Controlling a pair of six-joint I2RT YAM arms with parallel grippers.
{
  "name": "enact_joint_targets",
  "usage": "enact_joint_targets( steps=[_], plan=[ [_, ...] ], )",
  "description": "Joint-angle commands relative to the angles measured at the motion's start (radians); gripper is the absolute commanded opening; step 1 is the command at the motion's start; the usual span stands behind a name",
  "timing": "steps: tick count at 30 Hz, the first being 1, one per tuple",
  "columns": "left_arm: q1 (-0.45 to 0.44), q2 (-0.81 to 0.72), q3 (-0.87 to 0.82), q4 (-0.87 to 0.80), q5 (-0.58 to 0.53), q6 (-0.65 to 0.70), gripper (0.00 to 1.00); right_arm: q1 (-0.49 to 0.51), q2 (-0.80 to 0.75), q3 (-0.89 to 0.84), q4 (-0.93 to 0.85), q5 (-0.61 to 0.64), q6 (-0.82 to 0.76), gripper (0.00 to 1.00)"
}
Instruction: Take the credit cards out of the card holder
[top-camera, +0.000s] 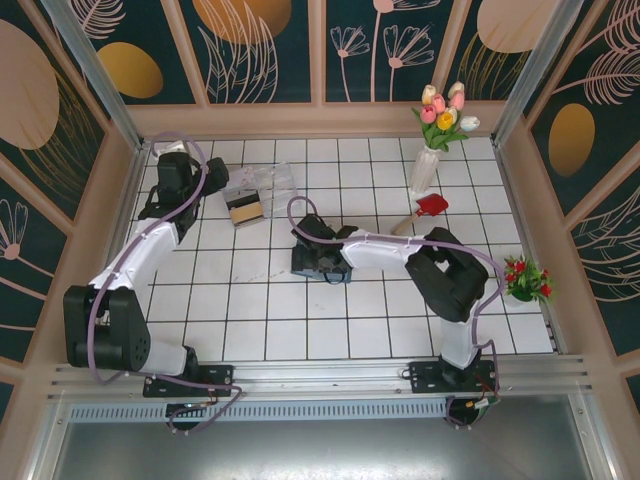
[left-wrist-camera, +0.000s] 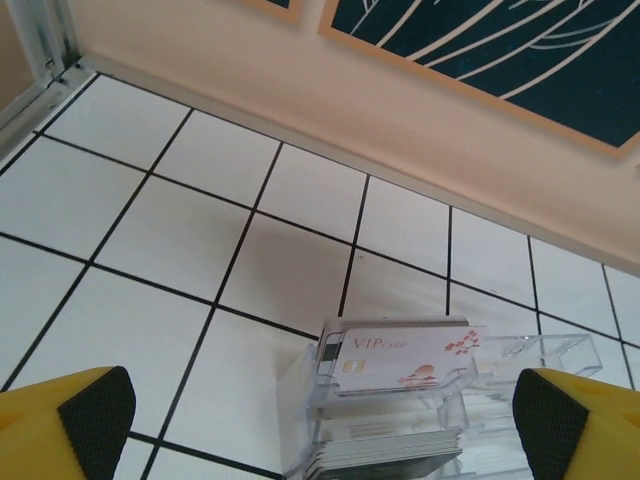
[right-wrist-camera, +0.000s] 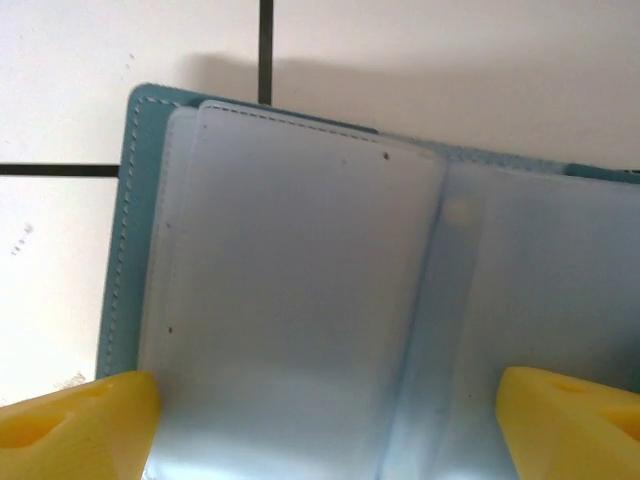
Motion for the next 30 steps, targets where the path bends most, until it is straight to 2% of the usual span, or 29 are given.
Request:
enact_joint_targets(
  steps=[1,4,8,15,22,27,30],
  plan=[
    [0.008,-0.074,-0.030,-0.016,-0.002,-0.127,0.98,0.001,0.049,0.027,-0.065,0.015,0.032,0.89],
    [0.008,-0.119,-0.077,-0.039,0.027,-0.146,0.98,-0.001,0.059,0.021,-0.062,0.011,0.038,0.91],
    [0.007,-0.177,-0.101,-0.062,0.061,-0.159,0.98,-0.004,0.063,0.012,-0.048,-0.014,0.035,0.99],
    [0.008,-0.224,-0.162,-0.052,0.091,-0.171,0.98,-0.007,0.105,0.020,-0.068,-0.005,0.040,0.98],
    [0.008,-0.191,-0.169,-0.101,0.128,-0.152,0.99,-0.010,0.099,-0.005,-0.072,0.003,0.045,0.81],
    [0.008,-0.192,-0.190,-0.096,0.182,-0.162,0.98,-0.029,0.066,-0.044,-0.050,-0.015,0.044,0.61],
    [0.007,-0.193,-0.198,-0.095,0.240,-0.146,0.99,-0.051,0.037,-0.083,-0.002,-0.084,0.047,0.48]
  ],
)
